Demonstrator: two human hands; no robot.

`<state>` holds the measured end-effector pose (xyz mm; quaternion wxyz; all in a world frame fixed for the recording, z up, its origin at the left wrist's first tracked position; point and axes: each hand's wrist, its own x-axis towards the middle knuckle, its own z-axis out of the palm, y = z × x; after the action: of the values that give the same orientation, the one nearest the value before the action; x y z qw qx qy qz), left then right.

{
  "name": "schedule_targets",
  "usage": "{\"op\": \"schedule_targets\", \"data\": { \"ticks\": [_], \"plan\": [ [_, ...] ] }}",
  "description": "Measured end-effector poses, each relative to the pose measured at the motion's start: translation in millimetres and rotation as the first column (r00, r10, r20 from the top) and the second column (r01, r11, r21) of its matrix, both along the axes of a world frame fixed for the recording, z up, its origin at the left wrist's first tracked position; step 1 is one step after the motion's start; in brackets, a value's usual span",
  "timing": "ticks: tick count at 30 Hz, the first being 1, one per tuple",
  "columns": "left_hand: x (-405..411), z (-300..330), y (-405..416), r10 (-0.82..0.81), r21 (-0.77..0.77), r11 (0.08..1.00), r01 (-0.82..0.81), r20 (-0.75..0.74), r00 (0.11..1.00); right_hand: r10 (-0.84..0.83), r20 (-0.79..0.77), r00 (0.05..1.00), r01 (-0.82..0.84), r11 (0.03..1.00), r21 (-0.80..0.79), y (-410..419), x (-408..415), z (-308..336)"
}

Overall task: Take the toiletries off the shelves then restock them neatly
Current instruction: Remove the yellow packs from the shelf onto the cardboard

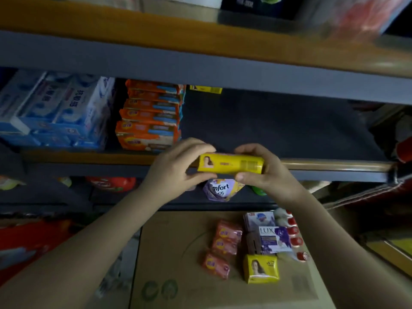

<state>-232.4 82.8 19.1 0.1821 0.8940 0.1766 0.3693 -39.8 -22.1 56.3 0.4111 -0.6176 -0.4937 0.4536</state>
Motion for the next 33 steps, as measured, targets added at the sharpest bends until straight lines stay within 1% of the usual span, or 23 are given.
{"op": "schedule_targets", "data": {
  "ticks": [2,3,4,5,6,7,10,12,14,15,16,17,19,21,23,24,25,26,28,29,30,31,33],
  "plan": [
    [2.2,-20.9,-14.5,0.001,-0.264,0.965,0.003,0.013,1.0,0.0,0.025,1.0,-0.001,0.999,0.036,-13.9,0.8,0.5],
    [5.3,-30.6,-23.7,0.003,-0.43,0.903,0.013,0.036,0.999,0.01,0.002,1.0,-0.01,0.999,0.047,-21.7,2.5,0.5],
    [9.6,-40.0,-33.1,0.003,-0.604,0.796,0.043,0.074,0.997,0.018,-0.01,1.0,-0.017,0.999,0.043,-29.3,4.7,0.0],
    [15.3,-45.6,-43.7,0.007,-0.756,0.65,0.086,0.118,0.993,0.018,0.0,1.0,-0.018,0.999,0.028,-35.9,7.8,-2.1],
    [21.6,-51.7,-54.7,0.015,-0.861,0.493,0.124,0.151,0.988,0.005,0.013,1.0,-0.006,1.0,0.014,-42.2,11.6,-4.9],
    [28.2,-56.4,-66.3,0.023,-0.925,0.348,0.15,0.169,0.985,-0.025,0.014,1.0,0.025,1.0,0.003,-48.4,15.3,-8.7],
    [48.1,-66.0,-97.8,0.022,-0.985,-0.032,0.169,0.168,0.986,-0.171,0.018,0.985,0.171,0.982,-0.073,-68.8,29.4,-23.7],
    [59.8,-68.6,-112.8,0.047,-0.941,-0.292,0.169,0.162,0.986,-0.235,0.045,0.971,0.24,0.96,-0.148,-83.1,42.7,-39.0],
    [70.6,-67.6,-122.9,0.033,-0.843,-0.526,0.116,0.116,0.993,-0.24,0.038,0.97,0.243,0.949,-0.2,-99.7,56.4,-56.4],
    [74.5,-66.8,-128.0,0.01,-0.783,-0.616,0.086,0.101,0.995,-0.239,0.039,0.97,0.241,0.945,-0.221,-107.9,61.8,-63.8],
    [77.5,-68.7,-132.4,-0.011,-0.726,-0.684,0.069,0.104,0.995,-0.242,0.036,0.97,0.243,0.941,-0.235,-116.0,66.6,-69.7],
    [80.1,-71.5,-136.7,-0.035,-0.681,-0.73,0.054,0.116,0.993,-0.24,0.01,0.971,0.235,0.941,-0.245,-123.5,70.7,-75.4],
    [85.4,-80.8,-144.3,-0.091,-0.632,-0.775,0.017,0.138,0.986,-0.221,-0.121,0.968,0.183,0.947,-0.265,-137.6,75.4,-84.6],
    [92.2,-85.3,-153.0,-0.144,-0.618,-0.786,-0.028,0.138,0.98,-0.171,-0.226,0.959,0.108,0.958,-0.265,-151.6,79.8,-96.6],
    [100.2,-86.8,-162.8,-0.212,-0.648,-0.756,-0.095,0.105,0.972,-0.173,-0.275,0.946,0.096,0.957,-0.273,-166.1,83.5,-108.1],
    [105.2,-87.5,-169.3,-0.248,-0.678,-0.72,-0.146,0.055,0.967,-0.197,-0.269,0.943,0.115,0.949,-0.293,-174.4,86.2,-113.0],
    [108.4,-90.5,-173.9,-0.269,-0.723,-0.66,-0.203,-0.025,0.963,-0.224,-0.241,0.945,0.143,0.939,-0.312,-180.6,87.3,-116.1],
    [111.6,-95.4,-177.9,-0.267,-0.776,-0.574,-0.26,-0.123,0.956,-0.252,-0.194,0.948,0.178,0.926,-0.334,-187.3,88.0,-119.9],
    [117.1,-109.0,-184.5,-0.214,-0.855,-0.358,-0.376,-0.317,0.924,-0.325,-0.107,0.94,0.261,0.884,-0.387,-204.1,91.1,-135.1],
    [118.0,-115.3,-185.8,-0.201,-0.866,-0.254,-0.431,-0.388,0.899,-0.371,-0.084,0.925,0.305,0.855,-0.42,-212.0,92.8,-147.6],
    [117.4,-121.1,-186.8,-0.199,-0.862,-0.175,-0.476,-0.442,0.875,-0.421,-0.07,0.905,0.347,0.822,-0.452,-218.9,93.7,-161.2],
    [115.0,-127.5,-187.6,-0.194,-0.852,-0.13,-0.506,-0.479,0.856,-0.468,-0.053,0.882,0.388,0.786,-0.482,-225.0,93.7,-177.0],
    [108.7,-138.3,-188.5,-0.157,-0.846,-0.113,-0.52,-0.502,0.851,-0.549,-0.001,0.836,0.458,0.698,-0.55,-233.3,92.1,-208.4]
  ]
}}
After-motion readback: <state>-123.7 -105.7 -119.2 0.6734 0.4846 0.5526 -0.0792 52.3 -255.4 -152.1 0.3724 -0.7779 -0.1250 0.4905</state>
